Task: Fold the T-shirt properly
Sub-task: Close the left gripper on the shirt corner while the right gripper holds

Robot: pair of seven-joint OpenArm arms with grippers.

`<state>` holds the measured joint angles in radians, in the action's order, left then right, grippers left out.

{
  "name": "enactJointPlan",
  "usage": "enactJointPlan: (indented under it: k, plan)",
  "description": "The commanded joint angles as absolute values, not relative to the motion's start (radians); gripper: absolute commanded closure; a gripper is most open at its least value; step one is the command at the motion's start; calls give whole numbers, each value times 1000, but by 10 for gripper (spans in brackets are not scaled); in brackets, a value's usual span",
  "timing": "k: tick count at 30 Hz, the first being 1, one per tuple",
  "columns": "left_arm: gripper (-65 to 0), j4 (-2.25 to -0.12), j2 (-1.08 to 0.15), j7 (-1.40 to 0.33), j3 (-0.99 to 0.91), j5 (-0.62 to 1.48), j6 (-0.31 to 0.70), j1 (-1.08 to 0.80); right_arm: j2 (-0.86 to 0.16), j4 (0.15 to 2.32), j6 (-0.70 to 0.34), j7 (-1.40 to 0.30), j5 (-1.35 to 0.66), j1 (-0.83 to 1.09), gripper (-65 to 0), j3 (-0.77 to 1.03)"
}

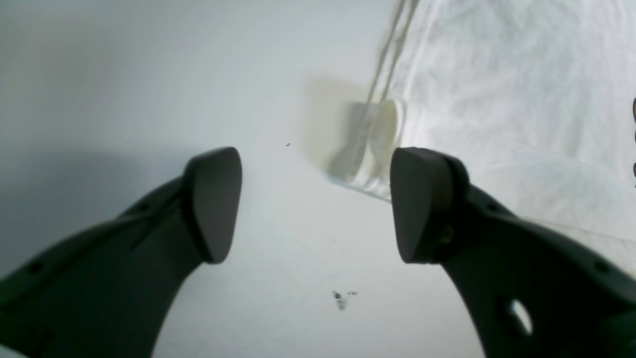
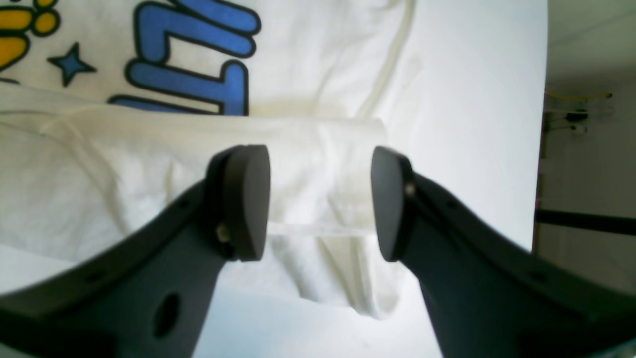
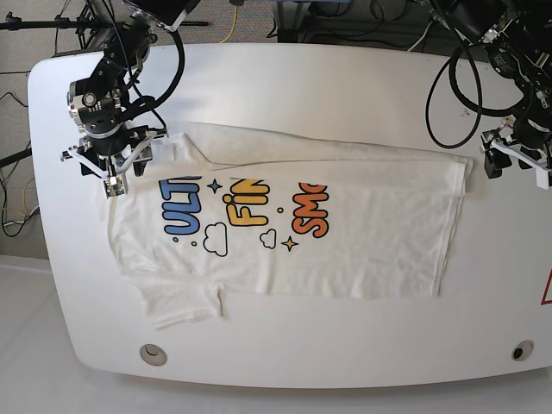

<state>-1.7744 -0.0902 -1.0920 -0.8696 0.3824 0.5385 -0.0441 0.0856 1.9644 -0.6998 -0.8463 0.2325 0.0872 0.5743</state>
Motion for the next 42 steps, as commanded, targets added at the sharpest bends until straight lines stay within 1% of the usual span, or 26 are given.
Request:
enactJointPlan:
  k: [1, 9, 17, 21, 23, 31, 33, 37, 42]
  plan:
    - [-502, -1658, -143, -996, -789, 379, 531, -54, 77, 1979, -698, -814, 223, 79, -318, 582]
    - [-508, -1592, -182, -955, -708, 376, 529, -61, 77, 1986, -698, -811, 211, 91, -316, 582]
    - [-486, -1560, -206, -941, -624, 372, 527, -77, 66, 1977, -698, -811, 201, 95, -308, 579]
    - [-467, -1558, -209, -934, -583, 373, 528, -82, 61, 1974, -698, -811, 193, 99, -300, 579]
    - [-442, -1565, -202, -930, -527, 377, 536, -79, 64, 1981, -698, -804, 204, 96, -299, 582]
    - [-387, -1562, -196, -920, -480, 382, 540, -71, 62, 1977, -698, -803, 203, 95, -284, 582]
    - [-405, -1546, -179, -924, -473, 381, 537, -48, 65, 1972, -698, -801, 207, 94, -297, 580]
    - [-440, -1546, -171, -930, -478, 380, 538, -34, 67, 1967, -698, -802, 212, 91, -304, 581]
    - [-447, -1531, -165, -936, -494, 380, 540, -30, 66, 1969, -698, -800, 212, 97, -306, 583]
